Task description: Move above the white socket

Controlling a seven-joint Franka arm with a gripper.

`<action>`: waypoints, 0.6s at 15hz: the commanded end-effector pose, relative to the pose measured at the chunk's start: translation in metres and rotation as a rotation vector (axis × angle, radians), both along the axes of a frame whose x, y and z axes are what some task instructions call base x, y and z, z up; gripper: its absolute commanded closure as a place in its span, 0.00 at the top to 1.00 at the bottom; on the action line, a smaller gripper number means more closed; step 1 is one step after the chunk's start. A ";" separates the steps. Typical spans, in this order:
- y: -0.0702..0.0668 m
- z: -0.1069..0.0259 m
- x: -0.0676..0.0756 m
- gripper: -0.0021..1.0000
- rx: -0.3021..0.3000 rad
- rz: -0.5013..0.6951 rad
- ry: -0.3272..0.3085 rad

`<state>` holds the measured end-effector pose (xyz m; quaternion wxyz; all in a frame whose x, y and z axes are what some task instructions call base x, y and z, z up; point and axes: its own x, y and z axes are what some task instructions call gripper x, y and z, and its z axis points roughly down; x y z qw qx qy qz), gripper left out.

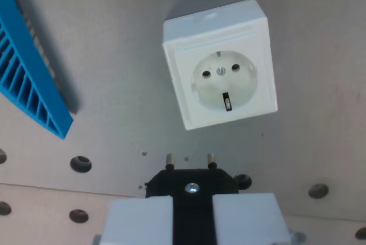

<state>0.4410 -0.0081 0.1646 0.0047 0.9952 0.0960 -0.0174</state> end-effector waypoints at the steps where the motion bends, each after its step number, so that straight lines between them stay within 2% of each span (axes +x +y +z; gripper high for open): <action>1: -0.008 -0.013 0.003 0.00 -0.019 0.155 -0.059; 9: -0.016 -0.037 0.008 0.00 -0.026 0.207 -0.034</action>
